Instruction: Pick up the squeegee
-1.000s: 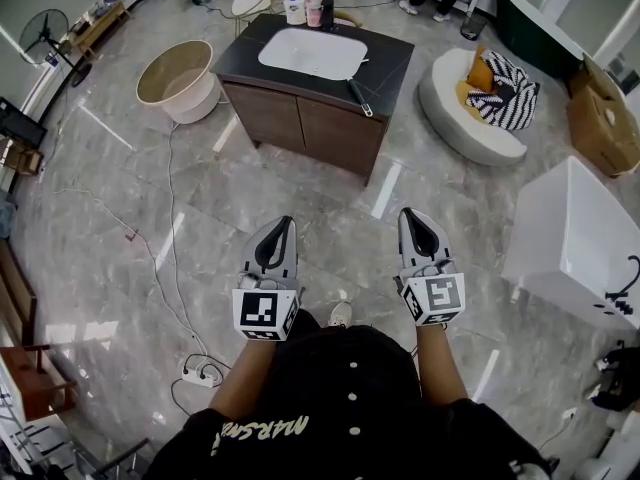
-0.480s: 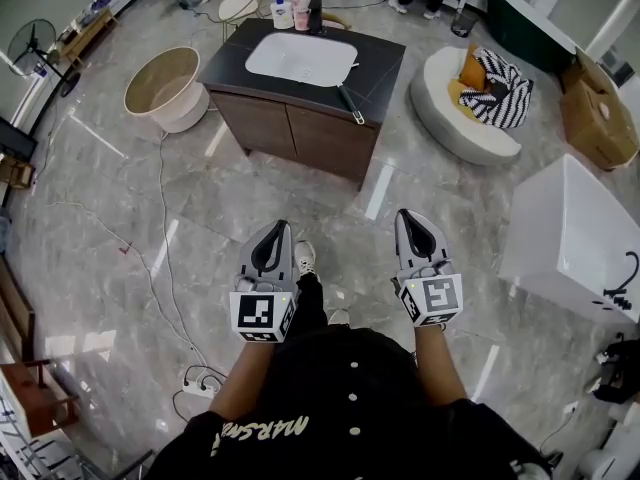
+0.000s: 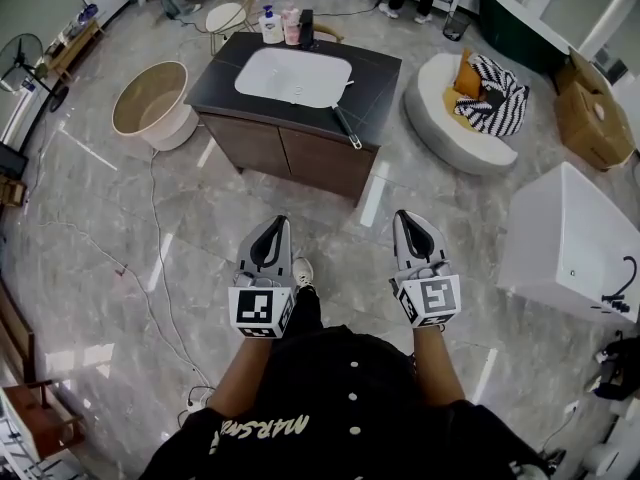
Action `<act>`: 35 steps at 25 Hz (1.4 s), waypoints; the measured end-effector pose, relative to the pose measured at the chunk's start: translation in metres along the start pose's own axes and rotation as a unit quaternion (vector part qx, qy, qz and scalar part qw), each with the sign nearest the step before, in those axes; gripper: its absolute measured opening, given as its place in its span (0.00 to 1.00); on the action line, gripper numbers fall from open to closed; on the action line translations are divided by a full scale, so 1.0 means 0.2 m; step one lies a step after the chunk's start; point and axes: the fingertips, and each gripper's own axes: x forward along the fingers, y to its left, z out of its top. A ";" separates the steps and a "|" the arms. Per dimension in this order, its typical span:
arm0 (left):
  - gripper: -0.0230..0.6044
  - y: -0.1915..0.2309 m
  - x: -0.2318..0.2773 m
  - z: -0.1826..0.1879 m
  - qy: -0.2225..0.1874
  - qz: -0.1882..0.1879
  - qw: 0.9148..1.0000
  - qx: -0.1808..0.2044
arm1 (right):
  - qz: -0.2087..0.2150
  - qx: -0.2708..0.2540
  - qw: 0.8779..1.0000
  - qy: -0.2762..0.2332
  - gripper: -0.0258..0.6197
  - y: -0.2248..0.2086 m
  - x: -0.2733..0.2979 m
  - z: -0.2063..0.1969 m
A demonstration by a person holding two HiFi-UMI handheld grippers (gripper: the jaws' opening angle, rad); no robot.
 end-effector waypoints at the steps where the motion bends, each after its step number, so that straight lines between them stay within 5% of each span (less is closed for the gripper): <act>1: 0.07 0.02 0.04 0.00 0.000 -0.001 1.000 0.000 | 0.000 -0.001 1.000 -0.001 0.04 -0.01 0.04 0.00; 23: 0.07 0.72 0.73 0.13 -0.006 -0.024 1.000 -0.005 | -0.024 -0.010 1.000 0.009 0.04 -0.10 0.97 0.14; 35: 0.07 0.74 1.04 0.07 0.020 -0.055 0.998 -0.006 | -0.051 0.004 0.998 0.021 0.04 -0.25 1.16 0.09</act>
